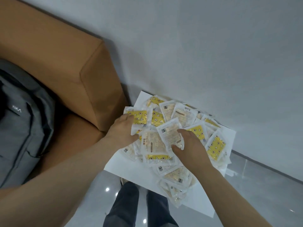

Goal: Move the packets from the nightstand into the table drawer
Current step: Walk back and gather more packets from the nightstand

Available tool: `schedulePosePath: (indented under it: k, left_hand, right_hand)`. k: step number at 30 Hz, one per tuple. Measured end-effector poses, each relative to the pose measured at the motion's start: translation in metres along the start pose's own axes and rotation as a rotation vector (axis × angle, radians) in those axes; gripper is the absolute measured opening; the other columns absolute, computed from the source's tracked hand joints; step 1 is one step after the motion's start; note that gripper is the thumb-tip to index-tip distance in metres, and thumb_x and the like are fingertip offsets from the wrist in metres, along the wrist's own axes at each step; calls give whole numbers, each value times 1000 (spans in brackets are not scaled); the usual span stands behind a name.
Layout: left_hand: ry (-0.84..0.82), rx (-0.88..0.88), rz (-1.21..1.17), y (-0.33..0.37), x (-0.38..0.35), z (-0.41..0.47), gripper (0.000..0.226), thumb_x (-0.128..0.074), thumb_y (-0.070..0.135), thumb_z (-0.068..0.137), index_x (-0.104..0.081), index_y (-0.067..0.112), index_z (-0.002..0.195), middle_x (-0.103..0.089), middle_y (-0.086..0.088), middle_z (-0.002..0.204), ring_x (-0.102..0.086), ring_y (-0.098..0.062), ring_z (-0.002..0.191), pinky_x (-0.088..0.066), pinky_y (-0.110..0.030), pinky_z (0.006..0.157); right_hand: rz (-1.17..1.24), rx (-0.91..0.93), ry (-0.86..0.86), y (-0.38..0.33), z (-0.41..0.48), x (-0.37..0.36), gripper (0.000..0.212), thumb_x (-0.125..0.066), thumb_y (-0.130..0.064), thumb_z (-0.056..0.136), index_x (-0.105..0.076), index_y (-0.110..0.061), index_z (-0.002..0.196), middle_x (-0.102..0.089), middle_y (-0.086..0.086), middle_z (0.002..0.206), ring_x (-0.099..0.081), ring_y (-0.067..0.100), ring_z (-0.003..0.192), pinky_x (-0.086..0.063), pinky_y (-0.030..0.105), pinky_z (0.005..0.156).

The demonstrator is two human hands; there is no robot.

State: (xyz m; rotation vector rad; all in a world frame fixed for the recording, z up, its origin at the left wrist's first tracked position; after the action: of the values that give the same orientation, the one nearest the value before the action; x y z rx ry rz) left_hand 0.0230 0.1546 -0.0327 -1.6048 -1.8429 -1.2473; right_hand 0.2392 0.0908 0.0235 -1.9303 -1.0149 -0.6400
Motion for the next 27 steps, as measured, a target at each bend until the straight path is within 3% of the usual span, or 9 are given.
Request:
schedulePosePath:
  k: [3, 6, 12, 22, 27]
  left_hand:
    - [-114, -40, 68, 1, -13, 23, 92, -63, 42, 86, -5, 16, 152, 11, -6, 160, 6, -28, 147, -14, -42, 120]
    - [-258, -64, 144, -2, -30, 34, 99, -61, 43, 86, 11, 22, 151, 21, 1, 158, 16, -23, 146, -13, -48, 119]
    - [-279, -97, 206, -1, -47, 24, 97, -59, 49, 84, 3, 21, 152, 11, 1, 160, 8, -24, 147, -13, -53, 118]
    - [-269, -123, 249, -10, -59, -7, 109, -70, 54, 74, -1, 22, 152, 4, -2, 159, -4, -26, 145, -19, -51, 115]
    - [-247, -128, 257, -8, -57, -6, 104, -70, 49, 76, -5, 21, 152, 1, -3, 159, -6, -27, 144, -21, -48, 114]
  right_hand:
    - [-7, 21, 39, -1, 9, -10, 67, -62, -31, 88, -30, -17, 146, -33, 0, 149, -31, 20, 138, -32, 31, 109]
    - [-43, 39, 14, -3, 13, -26, 78, -61, -35, 89, -17, -17, 151, -18, -2, 157, -13, 17, 146, -20, 31, 117]
    - [-101, 64, -91, -1, 7, -58, 92, -62, -39, 87, -1, -21, 153, 3, -5, 160, 8, 15, 147, -4, 33, 121]
    - [-365, 144, -211, -4, -4, -84, 101, -65, -41, 84, 8, -22, 151, 11, -1, 160, 10, 22, 147, -1, 42, 120]
    - [-501, 213, -226, -11, 0, -89, 92, -63, -39, 86, 0, -25, 151, 4, 12, 158, 1, 34, 146, -7, 46, 119]
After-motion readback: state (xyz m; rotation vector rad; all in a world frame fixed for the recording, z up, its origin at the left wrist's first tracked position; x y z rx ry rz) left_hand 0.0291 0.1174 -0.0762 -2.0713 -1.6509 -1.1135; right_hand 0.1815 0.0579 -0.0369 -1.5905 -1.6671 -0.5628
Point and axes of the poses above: each hand's wrist, its own z-axis towards the middle knuckle, its own x-axis out of the back of the hand, y = z × x, the point moved 9 cm from there along z, towards the middle knuckle
